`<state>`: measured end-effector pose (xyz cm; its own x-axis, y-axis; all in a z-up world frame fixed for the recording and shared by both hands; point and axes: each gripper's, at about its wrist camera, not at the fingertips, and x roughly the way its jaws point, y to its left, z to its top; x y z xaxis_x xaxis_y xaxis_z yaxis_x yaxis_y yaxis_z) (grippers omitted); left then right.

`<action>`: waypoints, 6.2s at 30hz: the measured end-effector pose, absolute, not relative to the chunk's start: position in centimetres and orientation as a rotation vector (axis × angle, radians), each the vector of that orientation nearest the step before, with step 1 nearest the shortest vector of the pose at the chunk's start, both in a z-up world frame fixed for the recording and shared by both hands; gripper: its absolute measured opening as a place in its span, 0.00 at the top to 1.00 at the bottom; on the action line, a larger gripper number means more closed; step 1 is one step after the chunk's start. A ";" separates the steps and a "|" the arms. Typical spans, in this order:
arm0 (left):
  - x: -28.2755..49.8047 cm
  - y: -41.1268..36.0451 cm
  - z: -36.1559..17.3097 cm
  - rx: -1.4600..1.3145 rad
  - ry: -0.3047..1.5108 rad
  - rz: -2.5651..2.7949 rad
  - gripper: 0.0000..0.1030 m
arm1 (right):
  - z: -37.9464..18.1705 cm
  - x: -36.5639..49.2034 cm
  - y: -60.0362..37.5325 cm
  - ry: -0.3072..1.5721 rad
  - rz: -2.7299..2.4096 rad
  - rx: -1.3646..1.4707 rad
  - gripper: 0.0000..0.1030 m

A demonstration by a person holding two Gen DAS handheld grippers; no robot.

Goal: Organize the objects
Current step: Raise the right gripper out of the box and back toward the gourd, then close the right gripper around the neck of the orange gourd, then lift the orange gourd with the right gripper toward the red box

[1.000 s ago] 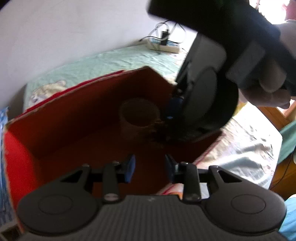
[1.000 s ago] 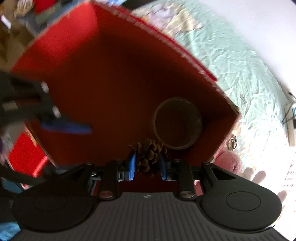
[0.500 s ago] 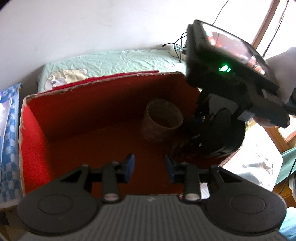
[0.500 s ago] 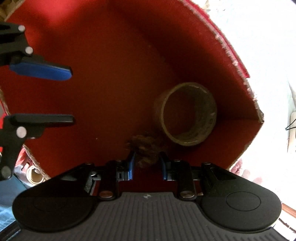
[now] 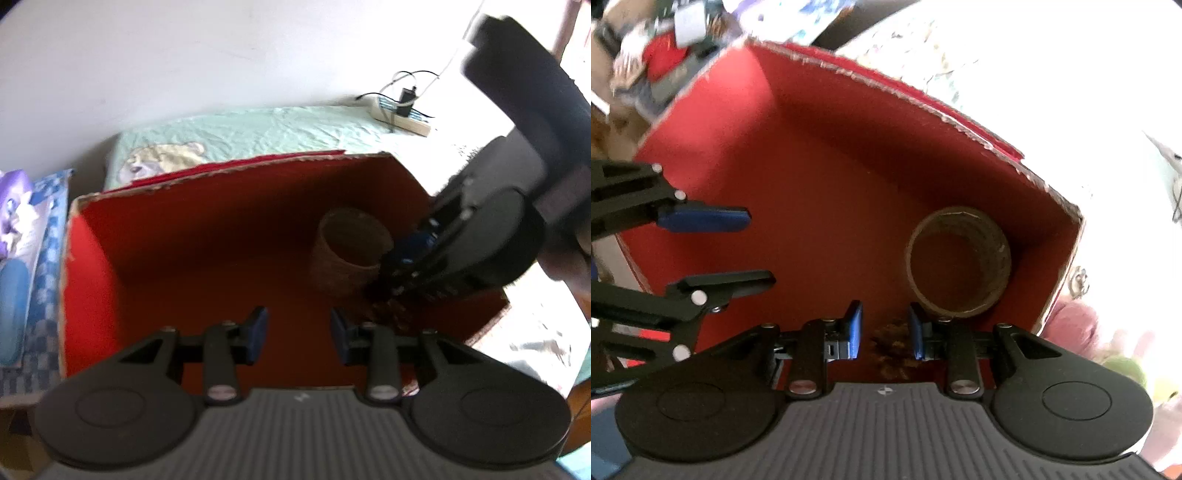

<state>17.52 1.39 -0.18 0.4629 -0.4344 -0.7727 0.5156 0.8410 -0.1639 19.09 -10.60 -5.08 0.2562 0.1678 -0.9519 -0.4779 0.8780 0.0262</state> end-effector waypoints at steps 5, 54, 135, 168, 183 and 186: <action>17.6 1.0 0.1 0.125 0.913 -0.523 0.63 | -5.2 17.9 -11.6 1.185 0.390 -0.164 0.72; 9.9 -1.2 4.7 0.152 0.860 -0.138 0.34 | -0.3 8.5 -15.0 0.759 0.300 0.117 0.71; 6.4 -4.4 -8.1 0.023 1.158 -0.468 0.53 | -12.9 7.1 -18.3 1.189 0.670 0.587 0.68; 3.6 -14.9 -2.0 0.290 1.001 -0.930 0.55 | -7.2 0.4 -34.7 0.973 0.443 0.736 0.71; 9.1 -11.7 7.1 0.249 0.730 -0.881 0.55 | 1.7 8.0 -27.4 0.765 0.528 0.588 0.71; 11.1 -9.7 8.2 0.254 0.717 -0.844 0.55 | 2.4 10.5 -23.9 0.761 0.542 0.543 0.71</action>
